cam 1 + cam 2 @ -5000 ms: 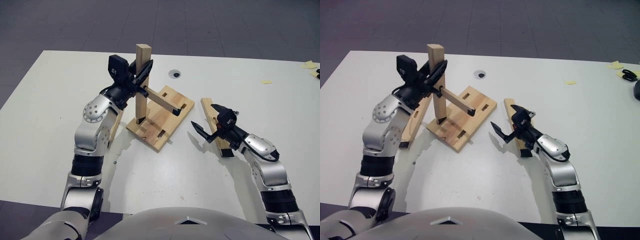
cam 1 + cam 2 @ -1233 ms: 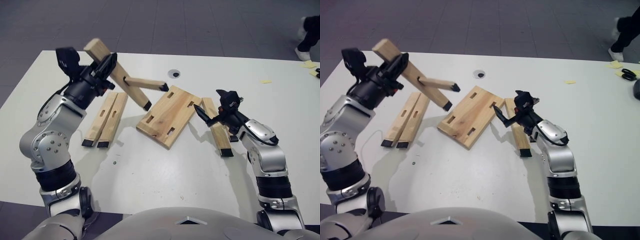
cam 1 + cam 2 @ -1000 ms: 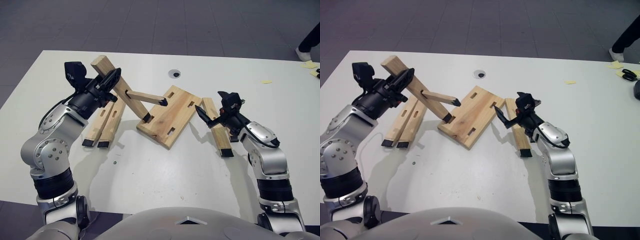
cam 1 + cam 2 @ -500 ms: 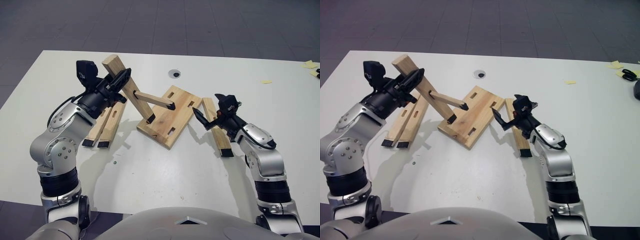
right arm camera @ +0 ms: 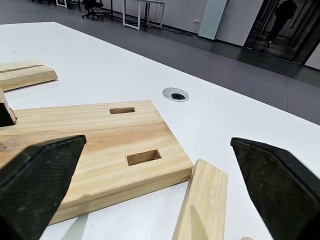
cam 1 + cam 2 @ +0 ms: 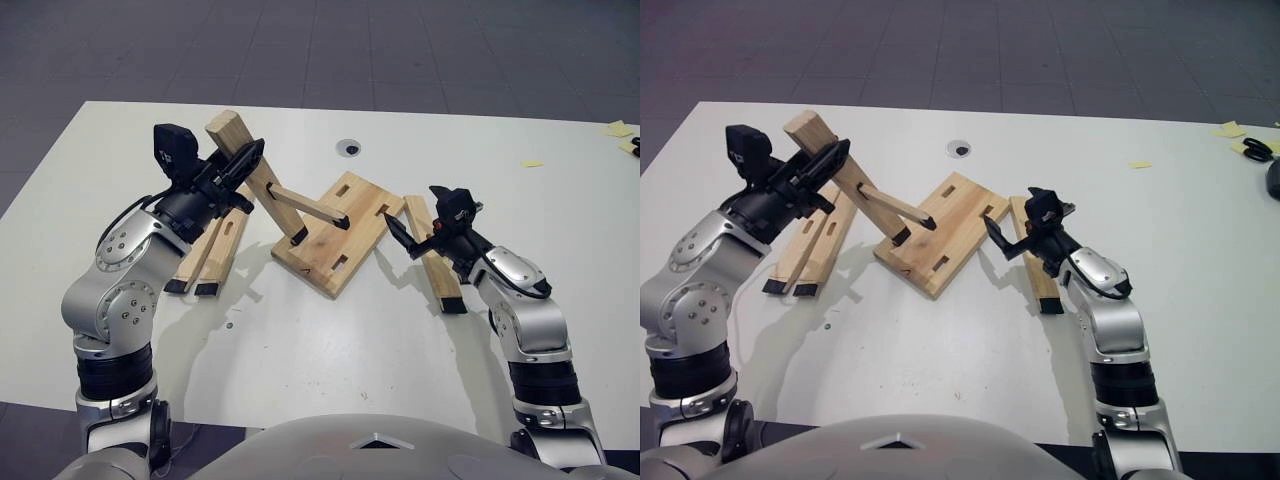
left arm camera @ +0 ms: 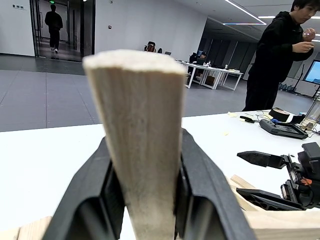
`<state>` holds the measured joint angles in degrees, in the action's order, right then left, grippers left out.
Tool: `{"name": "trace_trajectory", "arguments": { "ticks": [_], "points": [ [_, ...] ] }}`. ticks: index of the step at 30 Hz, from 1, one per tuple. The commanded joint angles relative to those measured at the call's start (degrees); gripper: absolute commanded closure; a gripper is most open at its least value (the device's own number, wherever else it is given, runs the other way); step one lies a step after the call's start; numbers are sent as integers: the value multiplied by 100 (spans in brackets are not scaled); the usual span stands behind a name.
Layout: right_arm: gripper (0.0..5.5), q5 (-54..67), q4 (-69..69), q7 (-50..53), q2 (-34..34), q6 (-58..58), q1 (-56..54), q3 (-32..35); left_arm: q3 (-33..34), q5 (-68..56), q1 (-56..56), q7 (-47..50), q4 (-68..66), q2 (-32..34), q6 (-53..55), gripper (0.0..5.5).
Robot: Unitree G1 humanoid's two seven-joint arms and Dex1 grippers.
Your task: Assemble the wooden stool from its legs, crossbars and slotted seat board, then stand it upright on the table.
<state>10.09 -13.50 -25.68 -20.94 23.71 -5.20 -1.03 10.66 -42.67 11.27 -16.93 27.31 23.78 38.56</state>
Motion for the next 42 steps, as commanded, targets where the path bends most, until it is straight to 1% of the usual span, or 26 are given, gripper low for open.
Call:
{"name": "trace_trajectory", "arguments": {
  "ticks": [1,5,7,12,15,18,23,27,32,37,42],
  "points": [
    [10,-76,15,20,0,-56,-112,-66,-135,346,-238,49,-192,176,177,447],
    [10,-79,10,22,-4,-83,-92,-74,53,306,-47,51,-308,264,140,447],
    [10,-83,7,35,3,-91,-78,-79,47,298,33,35,-322,296,145,447],
    [10,-89,15,58,22,-111,-82,-83,-60,342,31,-62,-378,407,161,447],
    [10,-94,34,78,33,-125,-96,-92,-255,522,-90,-140,-418,430,135,447],
    [10,-112,54,90,39,-159,-110,-100,-371,613,-226,-57,-419,264,105,447],
    [10,-134,73,100,56,-181,-137,-102,-828,1185,-717,6,-565,66,-401,447],
    [10,-149,79,108,53,-190,-157,-93,-924,1387,-991,177,-636,-201,-767,447],
    [10,-159,92,139,67,-191,-189,-79,-1164,1597,-1415,214,-712,-347,-1080,447],
    [10,-163,102,153,91,-182,-216,-80,-1262,1666,-1458,185,-785,-365,-1184,447],
    [10,-177,129,149,98,-188,-230,-84,-1184,1723,-1214,191,-796,-326,-1241,447]
  ]
}}
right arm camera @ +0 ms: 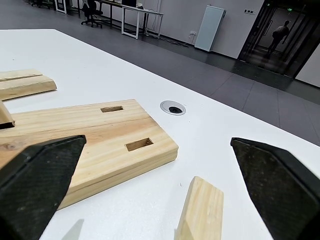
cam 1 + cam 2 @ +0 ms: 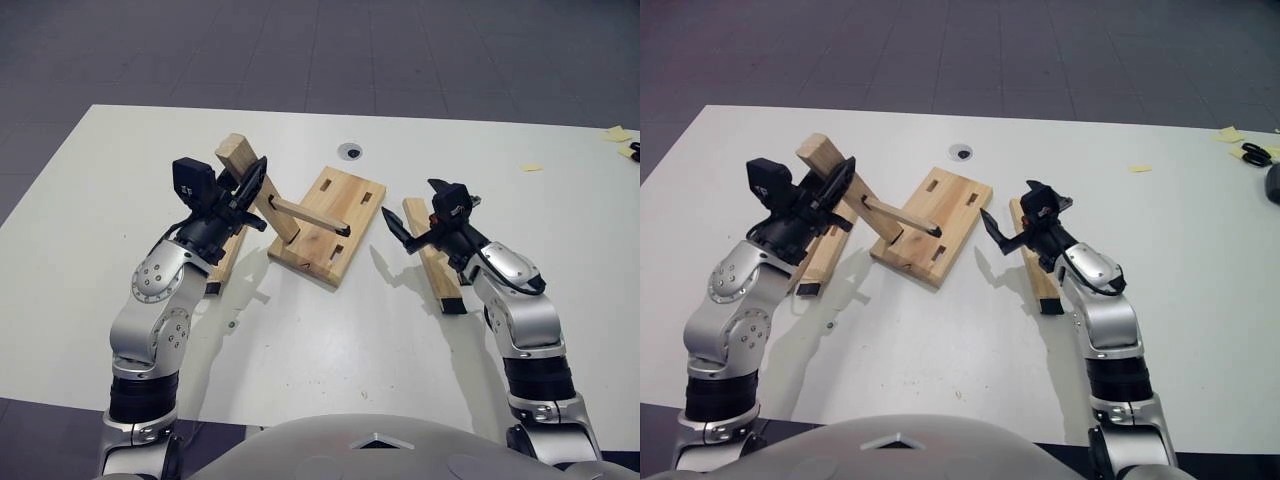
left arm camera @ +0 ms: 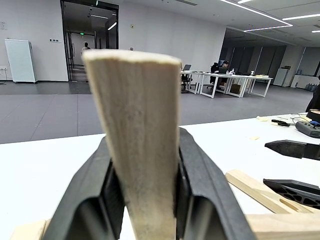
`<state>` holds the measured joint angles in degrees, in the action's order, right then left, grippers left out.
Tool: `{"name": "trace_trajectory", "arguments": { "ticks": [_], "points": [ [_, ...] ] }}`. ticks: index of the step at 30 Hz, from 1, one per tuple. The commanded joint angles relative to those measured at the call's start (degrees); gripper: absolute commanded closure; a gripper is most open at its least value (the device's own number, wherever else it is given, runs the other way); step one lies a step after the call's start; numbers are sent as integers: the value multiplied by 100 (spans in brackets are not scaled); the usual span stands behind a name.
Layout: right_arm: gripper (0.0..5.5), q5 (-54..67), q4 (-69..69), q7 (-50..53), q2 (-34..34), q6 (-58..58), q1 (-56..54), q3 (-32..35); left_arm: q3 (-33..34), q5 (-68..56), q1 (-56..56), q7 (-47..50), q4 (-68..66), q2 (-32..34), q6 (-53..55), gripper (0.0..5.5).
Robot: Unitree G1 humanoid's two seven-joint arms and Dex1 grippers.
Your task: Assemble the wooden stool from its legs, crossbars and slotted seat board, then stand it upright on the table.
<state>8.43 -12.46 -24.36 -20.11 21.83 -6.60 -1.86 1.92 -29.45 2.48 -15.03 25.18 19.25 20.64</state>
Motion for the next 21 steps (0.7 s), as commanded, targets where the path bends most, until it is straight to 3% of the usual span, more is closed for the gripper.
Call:
{"name": "trace_trajectory", "arguments": {
  "ticks": [1,14,15,21],
  "points": [
    [10,-14,29,18,18,1,-95,-5,-274,395,-249,21,-574,126,545,447],
    [10,-23,122,14,33,-55,-182,5,-130,285,290,111,-374,17,471,447],
    [10,-22,124,11,34,-55,-185,3,-131,278,294,108,-372,12,476,408],
    [10,27,104,-46,42,-22,-131,-18,141,-18,556,243,-235,-220,745,309]
  ]
}}
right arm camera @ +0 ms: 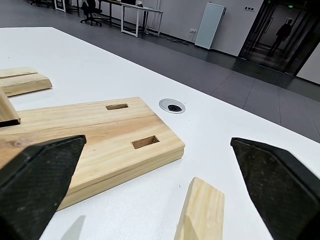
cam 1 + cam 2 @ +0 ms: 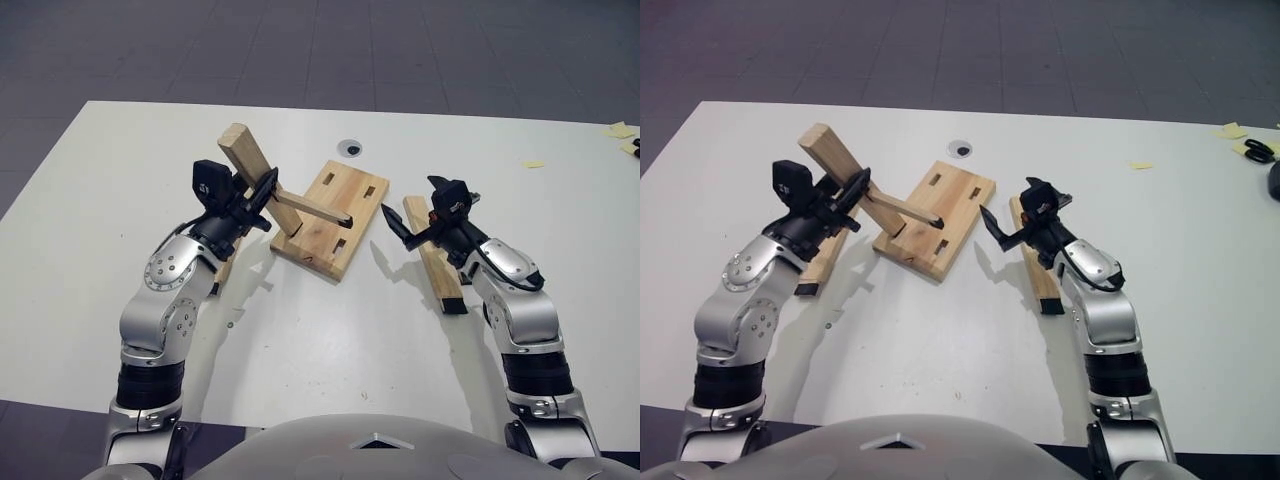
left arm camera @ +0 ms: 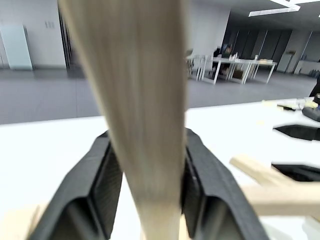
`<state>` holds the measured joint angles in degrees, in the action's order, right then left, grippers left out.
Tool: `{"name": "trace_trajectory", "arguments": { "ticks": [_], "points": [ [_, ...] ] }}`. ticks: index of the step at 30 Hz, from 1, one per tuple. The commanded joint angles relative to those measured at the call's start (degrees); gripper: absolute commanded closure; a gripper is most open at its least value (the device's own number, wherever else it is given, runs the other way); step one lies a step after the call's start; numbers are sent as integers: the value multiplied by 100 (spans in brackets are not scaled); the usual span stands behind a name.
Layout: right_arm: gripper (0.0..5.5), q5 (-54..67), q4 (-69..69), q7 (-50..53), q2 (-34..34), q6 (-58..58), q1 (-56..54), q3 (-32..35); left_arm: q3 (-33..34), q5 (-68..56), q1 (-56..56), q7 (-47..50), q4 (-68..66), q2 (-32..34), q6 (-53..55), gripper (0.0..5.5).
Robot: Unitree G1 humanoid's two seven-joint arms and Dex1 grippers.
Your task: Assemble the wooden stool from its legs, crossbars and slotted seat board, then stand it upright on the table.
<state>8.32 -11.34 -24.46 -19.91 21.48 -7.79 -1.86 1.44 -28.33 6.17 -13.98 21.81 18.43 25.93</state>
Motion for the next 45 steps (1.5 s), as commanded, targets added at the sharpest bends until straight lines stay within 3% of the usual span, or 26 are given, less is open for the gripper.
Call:
{"name": "trace_trajectory", "arguments": {
  "ticks": [1,10,19,27,29,35,45],
  "points": [
    [10,39,-4,-43,17,10,-9,-18,219,-198,209,170,141,-189,276,296],
    [10,29,43,-48,30,-1,-25,-28,482,-636,753,353,464,-354,697,156],
    [10,-1,150,-65,24,-27,-87,-32,1428,-1347,3062,908,561,159,1334,13],
    [10,29,239,-27,85,-53,-319,6,1293,-1162,4088,293,-589,636,1174,13],
    [10,165,224,-7,191,48,-398,57,1121,-1040,3920,87,-958,552,1123,13],
    [10,118,169,-48,180,93,-129,-111,-37,-502,2043,-497,-1225,356,1279,13],
    [10,124,113,62,256,114,-41,-152,126,-638,2099,-314,-1013,-75,1205,13]
  ]
}}
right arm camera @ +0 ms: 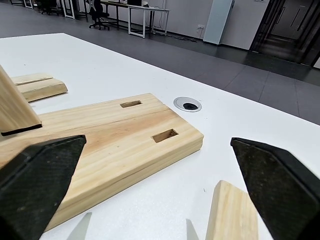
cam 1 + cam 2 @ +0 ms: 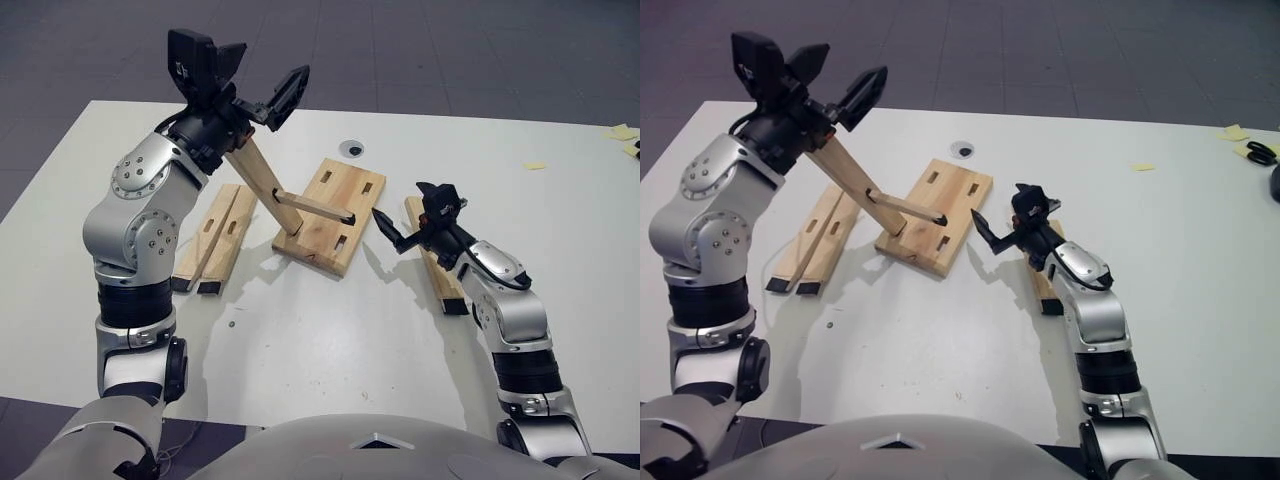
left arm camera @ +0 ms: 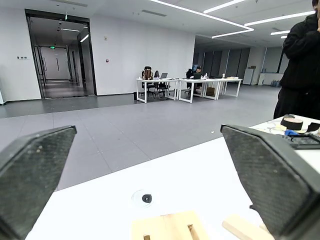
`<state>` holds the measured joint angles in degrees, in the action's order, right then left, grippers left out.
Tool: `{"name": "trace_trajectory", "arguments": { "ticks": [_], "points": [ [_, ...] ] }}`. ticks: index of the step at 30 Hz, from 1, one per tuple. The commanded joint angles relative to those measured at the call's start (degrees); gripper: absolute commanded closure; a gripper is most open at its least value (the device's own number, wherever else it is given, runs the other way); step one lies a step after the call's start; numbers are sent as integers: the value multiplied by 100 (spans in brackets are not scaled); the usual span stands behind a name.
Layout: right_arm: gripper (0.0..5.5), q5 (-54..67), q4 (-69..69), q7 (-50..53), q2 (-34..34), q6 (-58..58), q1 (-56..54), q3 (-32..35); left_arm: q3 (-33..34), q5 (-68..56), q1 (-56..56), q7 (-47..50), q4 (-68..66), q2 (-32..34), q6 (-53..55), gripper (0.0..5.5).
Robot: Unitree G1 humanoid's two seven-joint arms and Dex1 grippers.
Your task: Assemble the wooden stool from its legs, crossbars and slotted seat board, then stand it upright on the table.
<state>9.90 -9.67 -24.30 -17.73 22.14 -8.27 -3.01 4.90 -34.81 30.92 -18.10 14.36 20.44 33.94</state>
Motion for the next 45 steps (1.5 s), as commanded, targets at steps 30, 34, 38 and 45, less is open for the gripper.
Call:
{"name": "trace_trajectory", "arguments": {
  "ticks": [30,34,38,45],
  "points": [
    [10,-43,-234,114,175,137,192,-191,-37,-61,-57,888,13,-821,552,13],
    [10,-43,-266,144,197,127,252,-217,479,-404,545,1142,192,-822,615,13],
    [10,-22,-292,144,174,126,304,-209,1355,-766,1445,1445,85,-379,616,13],
    [10,56,-431,109,80,163,557,-111,1389,-224,-182,107,-804,1482,1096,13]
  ]
}}
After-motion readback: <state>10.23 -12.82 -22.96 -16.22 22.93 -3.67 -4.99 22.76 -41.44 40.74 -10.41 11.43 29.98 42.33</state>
